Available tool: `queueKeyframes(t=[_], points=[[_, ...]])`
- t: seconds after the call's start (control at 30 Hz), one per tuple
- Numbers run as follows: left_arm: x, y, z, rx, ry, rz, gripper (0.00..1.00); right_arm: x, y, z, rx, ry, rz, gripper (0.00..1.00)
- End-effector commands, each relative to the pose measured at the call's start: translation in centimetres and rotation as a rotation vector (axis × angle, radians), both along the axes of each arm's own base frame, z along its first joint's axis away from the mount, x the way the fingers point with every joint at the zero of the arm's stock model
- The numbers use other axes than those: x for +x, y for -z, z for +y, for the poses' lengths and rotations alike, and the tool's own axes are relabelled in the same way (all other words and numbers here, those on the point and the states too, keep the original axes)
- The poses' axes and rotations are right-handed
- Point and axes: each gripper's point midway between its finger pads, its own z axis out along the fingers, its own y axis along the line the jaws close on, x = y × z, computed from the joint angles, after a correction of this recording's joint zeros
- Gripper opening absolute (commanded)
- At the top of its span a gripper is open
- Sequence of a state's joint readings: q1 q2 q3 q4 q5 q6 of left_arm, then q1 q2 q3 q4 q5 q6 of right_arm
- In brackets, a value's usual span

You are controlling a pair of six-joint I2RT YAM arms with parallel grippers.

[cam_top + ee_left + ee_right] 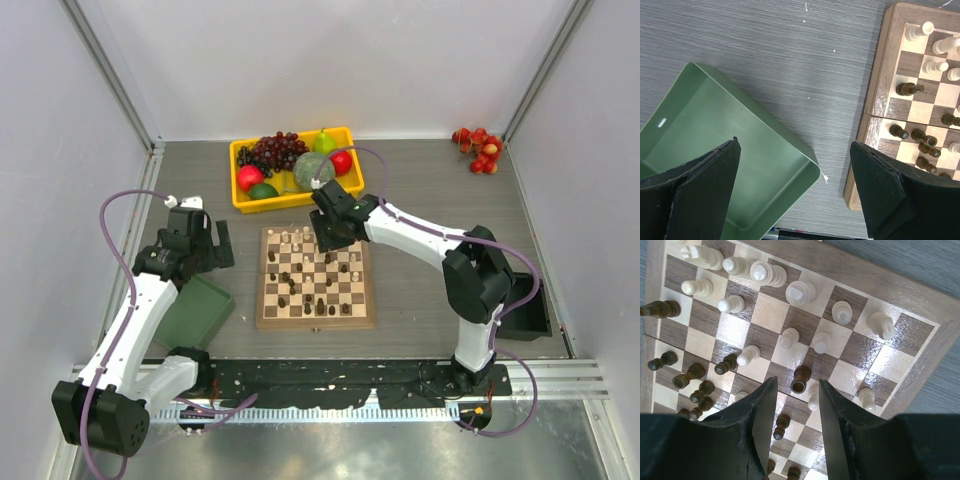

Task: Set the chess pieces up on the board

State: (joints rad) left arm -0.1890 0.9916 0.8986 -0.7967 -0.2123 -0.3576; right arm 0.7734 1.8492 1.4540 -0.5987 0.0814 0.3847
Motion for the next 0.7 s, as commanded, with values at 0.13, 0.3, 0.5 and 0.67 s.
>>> queueKeyframes(t=[0.13, 0.3, 0.5, 0.67], points=[[0.7, -1.2, -0.6, -0.024, 0.019, -0.056, 0.99, -0.2, 1.0, 1.5, -0.012, -0.035, 0.013, 0.45], [0.9, -1.3, -0.6, -0.024, 0.017, -0.056, 0.99, 0.0, 1.6, 1.3, -0.034, -0.032, 0.009, 0.43], [1.1, -1.4, -0.5, -0.014, 0.021, -0.05, 0.99, 0.1, 2.0, 1.0, -0.054, -0.019, 0.014, 0.39], [1.1, -1.3, -0.4, -0.012, 0.02, -0.045, 0.99, 0.3, 1.9, 1.1, -0.058, -0.02, 0.005, 0.3]])
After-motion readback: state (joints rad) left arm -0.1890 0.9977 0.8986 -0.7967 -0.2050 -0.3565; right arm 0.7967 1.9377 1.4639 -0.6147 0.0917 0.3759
